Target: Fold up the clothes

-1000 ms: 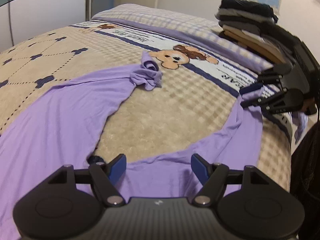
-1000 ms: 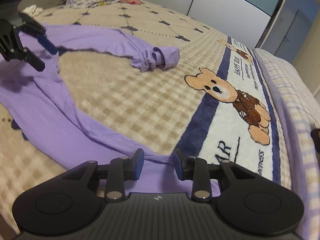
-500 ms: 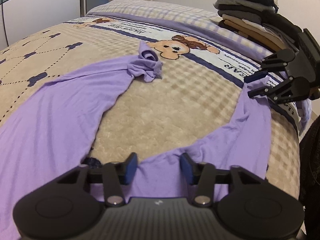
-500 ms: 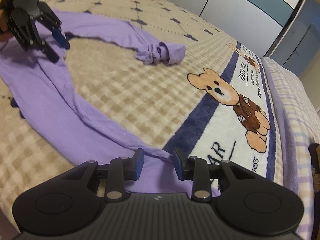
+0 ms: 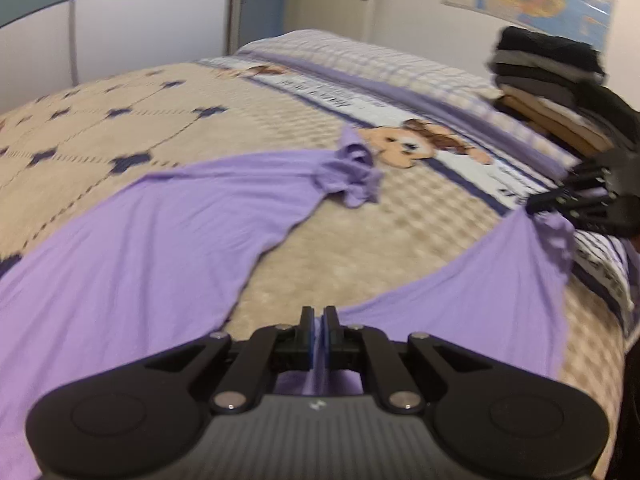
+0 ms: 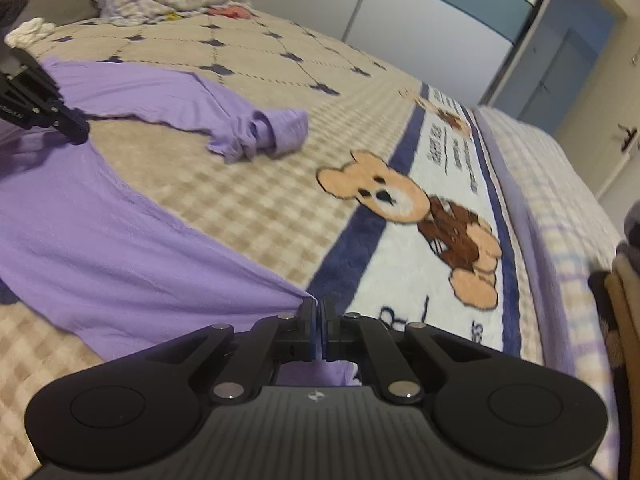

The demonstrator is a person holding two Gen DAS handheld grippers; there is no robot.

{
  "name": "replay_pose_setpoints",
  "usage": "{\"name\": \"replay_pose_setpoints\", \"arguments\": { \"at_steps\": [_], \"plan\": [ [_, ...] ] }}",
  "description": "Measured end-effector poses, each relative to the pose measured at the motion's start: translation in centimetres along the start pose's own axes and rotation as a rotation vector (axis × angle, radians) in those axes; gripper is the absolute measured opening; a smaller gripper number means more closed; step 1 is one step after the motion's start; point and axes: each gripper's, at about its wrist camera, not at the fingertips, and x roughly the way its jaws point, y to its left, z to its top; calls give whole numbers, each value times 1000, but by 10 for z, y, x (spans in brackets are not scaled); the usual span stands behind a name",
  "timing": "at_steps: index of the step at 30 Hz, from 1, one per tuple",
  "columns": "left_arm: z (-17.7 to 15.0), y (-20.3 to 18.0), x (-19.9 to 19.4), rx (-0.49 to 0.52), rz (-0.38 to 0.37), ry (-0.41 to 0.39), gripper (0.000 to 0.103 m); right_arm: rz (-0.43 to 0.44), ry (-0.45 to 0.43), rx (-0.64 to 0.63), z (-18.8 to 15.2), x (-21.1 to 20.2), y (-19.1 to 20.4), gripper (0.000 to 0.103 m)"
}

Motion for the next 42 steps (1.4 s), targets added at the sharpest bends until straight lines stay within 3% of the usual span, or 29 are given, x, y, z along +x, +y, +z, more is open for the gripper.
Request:
{"name": "replay_pose_setpoints", "arguments": {
  "at_steps": [3,5,7,10,16,23,29,33,42],
  "plan": [
    [0,2,0,-25,21,-10,7,-57,75,-36,-2,14,8,2],
    [0,3,0,-42,34,-17,14,-70,90,-34,-3,17,8,2],
    [0,4,1,-58,48,-23,38,-71,81,-8,-3,11,3,2],
    [-5,-4,-11,-31,30,-38,49,-80,67,44,-5,2,-8,5],
    [-17,-22,-34,13,-44,-69,50,-143,99,147,-19,-12,-31,16],
    [-26,-61,-45,103,-162,-79,50,-156,119,444,-45,-31,-78,17],
    [-28,-85,-36,145,-229,-60,50,-113,129,617,-62,-35,-98,17],
    [-27,-95,-29,163,-256,-45,50,-83,164,669,-69,-31,-102,17],
    [-26,-112,-14,194,-305,-13,50,14,146,724,-68,-12,-108,20]
  ]
}}
